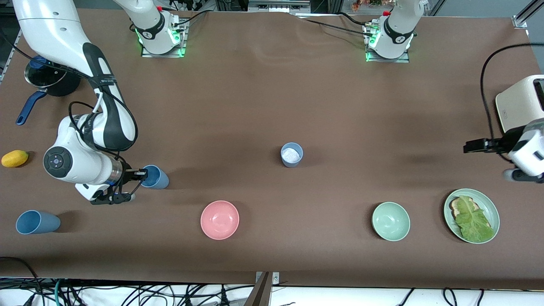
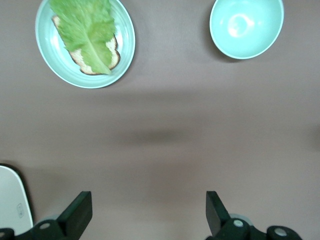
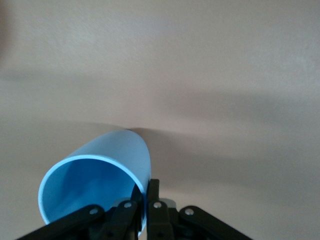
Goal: Stack blue cups with both arms
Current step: 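Lift the blue cup with the right gripper over the placed cup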
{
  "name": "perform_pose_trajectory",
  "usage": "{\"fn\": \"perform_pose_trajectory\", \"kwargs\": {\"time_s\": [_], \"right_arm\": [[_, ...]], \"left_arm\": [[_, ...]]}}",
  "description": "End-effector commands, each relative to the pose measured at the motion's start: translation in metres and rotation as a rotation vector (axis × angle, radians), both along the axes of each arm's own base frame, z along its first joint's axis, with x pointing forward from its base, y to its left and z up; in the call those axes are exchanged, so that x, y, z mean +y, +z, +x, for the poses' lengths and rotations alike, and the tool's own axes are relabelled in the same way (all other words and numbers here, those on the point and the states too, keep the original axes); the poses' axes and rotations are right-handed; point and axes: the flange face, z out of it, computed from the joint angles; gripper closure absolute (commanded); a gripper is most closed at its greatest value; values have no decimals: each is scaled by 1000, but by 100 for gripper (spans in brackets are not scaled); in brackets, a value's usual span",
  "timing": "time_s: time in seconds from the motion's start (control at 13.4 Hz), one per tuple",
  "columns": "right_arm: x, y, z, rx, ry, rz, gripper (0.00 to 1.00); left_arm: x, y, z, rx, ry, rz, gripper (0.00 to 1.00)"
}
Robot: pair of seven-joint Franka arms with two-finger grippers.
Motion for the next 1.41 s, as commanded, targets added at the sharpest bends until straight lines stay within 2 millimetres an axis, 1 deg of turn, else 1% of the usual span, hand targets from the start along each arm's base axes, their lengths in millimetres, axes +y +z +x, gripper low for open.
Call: {"fn": "perform_pose_trajectory", "kwargs": {"time_s": [0.0, 0.07, 0.15, 0.22, 0.3, 0.37, 0.45, 0.52, 0.59, 0.67, 0.82, 0.97, 1.12, 1.19, 1.26, 1.34], "right_arm": [[27, 43, 9, 27, -5, -3, 100], [44, 55, 9, 30, -15, -7, 100], [62, 62, 7, 33, -37, -14, 100], [86, 73, 6, 27, -51, -18, 100], [106, 79, 3, 28, -62, -25, 100], [130, 87, -1, 24, -85, -29, 100], [157, 96, -8, 25, -105, -27, 100], [185, 105, -15, 23, -125, -19, 100], [209, 115, -23, 24, -158, -5, 100], [239, 126, -32, 27, -201, 23, 100], [292, 141, -53, 25, -300, 46, 100], [334, 144, -73, 19, -381, 47, 100], [382, 143, -100, 9, -462, 56, 100], [404, 140, -112, -1, -504, 66, 100], [423, 130, -121, -7, -540, 73, 100], [436, 122, -127, -16, -567, 83, 100]], "left_arm": [[-23, 35, -13, -39, -39, 12, 0], [-48, 45, -16, -50, -76, 26, 0], [-56, 58, -24, -66, -86, 40, 0], [-66, 66, -37, -80, -94, 37, 0], [-73, 75, -45, -97, -101, 42, 0], [-67, 85, -53, -112, -86, 48, 0], [-67, 95, -64, -124, -78, 33, 0], [-63, 93, -75, -122, -59, 4, 0], [-58, 91, -80, -124, -60, 1, 0], [-58, 92, -81, -121, -63, 0, 0], [-60, 94, -82, -119, -63, 0, 0], [-55, 96, -81, -118, -59, 0, 0], [-55, 96, -81, -116, -58, 6, 0], [-55, 95, -81, -116, -58, 6, 0], [-53, 95, -81, -116, -56, 6, 0], [-53, 97, -80, -128, -57, 7, 0]]}}
